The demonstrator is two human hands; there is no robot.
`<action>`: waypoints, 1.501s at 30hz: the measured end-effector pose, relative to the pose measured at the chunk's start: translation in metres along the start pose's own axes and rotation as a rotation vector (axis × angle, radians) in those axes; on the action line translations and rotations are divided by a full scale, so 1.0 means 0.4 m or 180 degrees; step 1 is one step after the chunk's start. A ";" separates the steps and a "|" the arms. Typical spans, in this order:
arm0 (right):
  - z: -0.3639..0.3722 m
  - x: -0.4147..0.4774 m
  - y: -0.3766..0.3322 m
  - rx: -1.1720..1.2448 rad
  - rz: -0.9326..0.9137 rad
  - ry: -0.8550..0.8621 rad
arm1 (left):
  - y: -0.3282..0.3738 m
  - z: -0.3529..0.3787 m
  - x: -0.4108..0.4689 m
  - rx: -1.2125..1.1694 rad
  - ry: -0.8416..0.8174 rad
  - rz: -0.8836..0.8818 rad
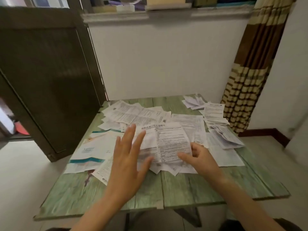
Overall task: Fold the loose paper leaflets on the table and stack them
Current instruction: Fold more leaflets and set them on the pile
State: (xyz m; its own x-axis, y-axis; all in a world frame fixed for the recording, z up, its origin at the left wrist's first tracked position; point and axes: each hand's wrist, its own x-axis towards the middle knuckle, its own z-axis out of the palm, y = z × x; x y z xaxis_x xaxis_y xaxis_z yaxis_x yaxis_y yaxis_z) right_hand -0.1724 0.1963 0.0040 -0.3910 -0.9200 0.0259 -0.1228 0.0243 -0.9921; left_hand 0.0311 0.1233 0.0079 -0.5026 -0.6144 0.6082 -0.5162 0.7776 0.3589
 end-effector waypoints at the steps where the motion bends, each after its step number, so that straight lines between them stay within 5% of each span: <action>1: 0.000 -0.005 -0.007 0.0117 0.0003 -0.0001 | 0.004 0.008 -0.007 -0.0164 0.0022 -0.0015; 7: -0.021 -0.020 -0.104 0.0505 -0.0382 -0.0138 | -0.002 -0.025 0.021 -0.1958 -0.0011 -0.1599; 15: -0.061 0.025 -0.263 0.0834 -0.0648 -0.0103 | 0.034 -0.118 0.159 -0.2617 -0.0371 -0.1624; 28: -0.073 0.020 -0.243 0.0576 0.0344 -0.1329 | 0.039 -0.170 0.184 -0.3301 -0.0550 -0.2277; 33: -0.074 0.025 -0.206 0.0971 0.0622 -0.1084 | 0.025 -0.173 0.167 -0.3509 -0.0940 -0.2078; 39: -0.076 0.021 -0.175 0.0997 0.0687 -0.1204 | 0.005 -0.171 0.146 -0.3162 -0.1302 -0.2086; 45: -0.073 0.014 -0.154 0.0877 0.0647 -0.1045 | -0.006 -0.165 0.119 -0.2775 -0.1065 -0.2048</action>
State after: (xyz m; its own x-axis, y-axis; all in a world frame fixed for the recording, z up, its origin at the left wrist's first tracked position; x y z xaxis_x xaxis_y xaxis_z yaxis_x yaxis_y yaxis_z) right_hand -0.1938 0.2011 0.0688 -0.0674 -0.9834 -0.1683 0.1904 0.1529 -0.9697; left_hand 0.0541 0.1010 0.0827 -0.5460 -0.8368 -0.0404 -0.1523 0.0518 0.9870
